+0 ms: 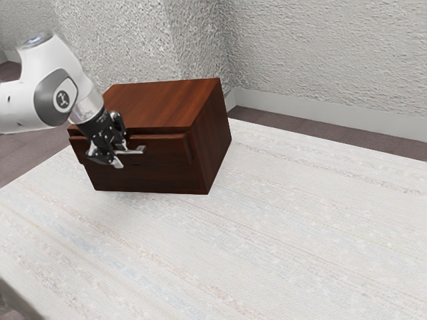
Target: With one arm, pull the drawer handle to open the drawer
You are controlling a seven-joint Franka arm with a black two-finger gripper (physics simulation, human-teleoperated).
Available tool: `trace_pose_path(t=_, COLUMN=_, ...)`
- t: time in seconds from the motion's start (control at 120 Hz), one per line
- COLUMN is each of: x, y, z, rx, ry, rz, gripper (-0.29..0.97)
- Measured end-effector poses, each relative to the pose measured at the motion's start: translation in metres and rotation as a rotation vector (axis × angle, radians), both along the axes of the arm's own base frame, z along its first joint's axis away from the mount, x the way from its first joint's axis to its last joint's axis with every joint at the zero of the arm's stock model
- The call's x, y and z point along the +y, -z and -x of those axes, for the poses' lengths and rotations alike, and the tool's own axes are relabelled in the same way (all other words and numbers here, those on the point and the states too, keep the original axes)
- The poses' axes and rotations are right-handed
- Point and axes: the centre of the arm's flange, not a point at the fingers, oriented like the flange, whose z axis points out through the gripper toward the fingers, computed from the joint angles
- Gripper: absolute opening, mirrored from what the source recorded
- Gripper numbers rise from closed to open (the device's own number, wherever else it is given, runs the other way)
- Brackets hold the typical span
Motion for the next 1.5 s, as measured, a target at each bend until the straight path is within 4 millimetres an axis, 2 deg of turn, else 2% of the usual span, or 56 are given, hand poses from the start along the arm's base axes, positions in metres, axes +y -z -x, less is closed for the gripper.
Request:
trace_pose_path(t=0.092, x=-0.004, y=0.008, z=0.006, rx=0.009, ry=0.000, rz=0.002, gripper=0.17)
trace_pose_path(t=0.6, x=-0.022, y=0.009, z=0.045, rx=-0.007, ry=-0.010, rz=-0.012, gripper=0.13)
trace_pose_path(t=0.833, x=-0.026, y=0.005, z=0.054, rx=-0.021, ry=-0.014, rz=-0.019, gripper=0.13)
trace_pose_path(t=1.358, x=-0.038, y=0.012, z=0.081, rx=-0.030, ry=-0.024, rz=-0.025, gripper=0.12)
trace_pose_path(t=1.5, x=-0.039, y=0.012, z=0.083, rx=-0.040, ry=-0.029, rz=-0.025, gripper=0.12)
